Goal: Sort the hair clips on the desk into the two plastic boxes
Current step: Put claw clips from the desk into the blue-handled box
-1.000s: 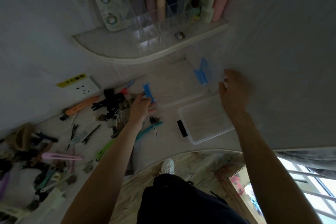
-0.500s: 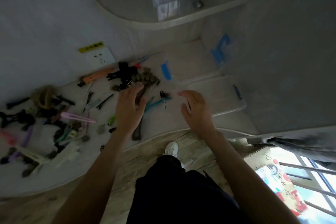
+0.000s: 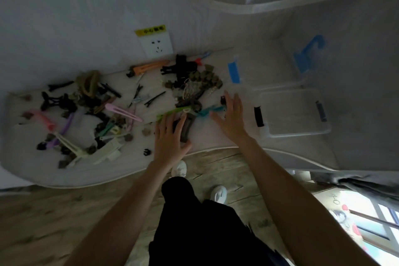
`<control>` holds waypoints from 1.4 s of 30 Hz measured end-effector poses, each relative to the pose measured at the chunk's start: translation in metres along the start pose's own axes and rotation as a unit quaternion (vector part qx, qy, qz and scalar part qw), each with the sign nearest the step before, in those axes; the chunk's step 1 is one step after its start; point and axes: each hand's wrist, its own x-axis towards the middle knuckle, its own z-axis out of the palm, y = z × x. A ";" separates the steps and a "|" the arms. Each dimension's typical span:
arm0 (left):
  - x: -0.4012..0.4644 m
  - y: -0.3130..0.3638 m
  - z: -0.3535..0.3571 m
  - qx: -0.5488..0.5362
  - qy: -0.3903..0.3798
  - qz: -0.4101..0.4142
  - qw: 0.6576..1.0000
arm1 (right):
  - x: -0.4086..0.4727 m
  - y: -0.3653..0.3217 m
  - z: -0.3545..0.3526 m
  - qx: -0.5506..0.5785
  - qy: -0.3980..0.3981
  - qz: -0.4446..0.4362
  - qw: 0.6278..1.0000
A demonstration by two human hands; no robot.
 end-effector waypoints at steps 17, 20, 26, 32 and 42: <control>0.011 -0.119 -0.046 -0.031 0.126 0.085 0.988 | 0.007 -0.108 0.084 0.011 0.049 -0.101 0.994; -0.029 -0.112 -0.026 -0.012 0.128 0.096 0.987 | 0.021 -0.097 0.051 -0.039 0.166 -0.107 0.980; -0.021 -0.112 -0.012 0.086 0.077 0.078 0.990 | 0.067 -0.079 0.032 -0.034 0.150 0.036 0.988; 0.015 -0.140 -0.027 0.077 0.032 0.155 0.984 | 0.085 -0.095 0.065 0.011 0.094 0.009 0.996; 0.010 -0.156 -0.073 -0.085 0.113 0.089 0.986 | 0.088 -0.119 0.067 -0.043 0.053 -0.131 0.989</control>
